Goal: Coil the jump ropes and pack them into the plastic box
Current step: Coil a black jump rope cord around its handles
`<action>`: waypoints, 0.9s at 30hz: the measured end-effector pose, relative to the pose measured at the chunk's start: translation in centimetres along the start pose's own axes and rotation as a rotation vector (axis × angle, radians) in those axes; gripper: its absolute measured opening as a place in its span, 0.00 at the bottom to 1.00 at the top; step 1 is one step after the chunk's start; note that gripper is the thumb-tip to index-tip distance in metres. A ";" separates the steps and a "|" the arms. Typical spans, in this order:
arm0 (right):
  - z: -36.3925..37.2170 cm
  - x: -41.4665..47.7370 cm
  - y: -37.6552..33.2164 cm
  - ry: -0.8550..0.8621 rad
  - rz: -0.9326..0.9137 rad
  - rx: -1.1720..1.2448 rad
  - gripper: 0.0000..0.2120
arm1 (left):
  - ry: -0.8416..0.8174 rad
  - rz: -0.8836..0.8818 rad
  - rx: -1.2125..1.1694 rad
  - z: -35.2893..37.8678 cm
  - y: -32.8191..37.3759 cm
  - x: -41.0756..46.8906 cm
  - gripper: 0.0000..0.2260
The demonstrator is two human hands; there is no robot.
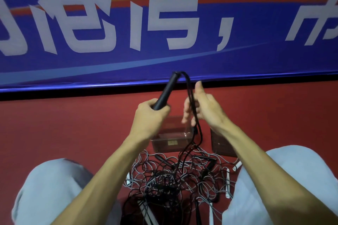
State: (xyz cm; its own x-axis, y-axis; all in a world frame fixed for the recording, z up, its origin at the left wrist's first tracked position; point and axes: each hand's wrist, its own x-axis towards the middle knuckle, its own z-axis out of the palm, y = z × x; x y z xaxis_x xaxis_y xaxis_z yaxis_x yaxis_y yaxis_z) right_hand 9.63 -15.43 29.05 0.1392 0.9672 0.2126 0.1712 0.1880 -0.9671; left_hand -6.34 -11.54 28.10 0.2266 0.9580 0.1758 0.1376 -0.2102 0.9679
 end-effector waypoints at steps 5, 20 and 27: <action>0.6 -0.2 2.4 -0.349 -0.022 -0.442 0.13 | 0.057 -0.135 -0.536 -1.2 1.3 0.4 0.08; 0.3 -0.6 2.3 -0.650 0.155 -0.978 0.12 | 0.100 -0.244 -0.749 -3.4 0.2 2.2 0.08; -1.8 -0.9 0.6 -0.549 0.035 -0.675 0.05 | 0.153 -0.088 -0.105 -3.7 -0.9 2.7 0.09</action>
State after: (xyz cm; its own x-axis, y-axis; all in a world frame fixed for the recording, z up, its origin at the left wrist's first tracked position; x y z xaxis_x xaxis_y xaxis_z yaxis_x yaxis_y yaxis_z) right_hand 11.36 -16.54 28.50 -0.3057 0.9487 -0.0809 0.7411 0.1837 -0.6458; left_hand -9.46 -8.07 28.42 0.0682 0.9919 0.1072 0.0475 -0.1106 0.9927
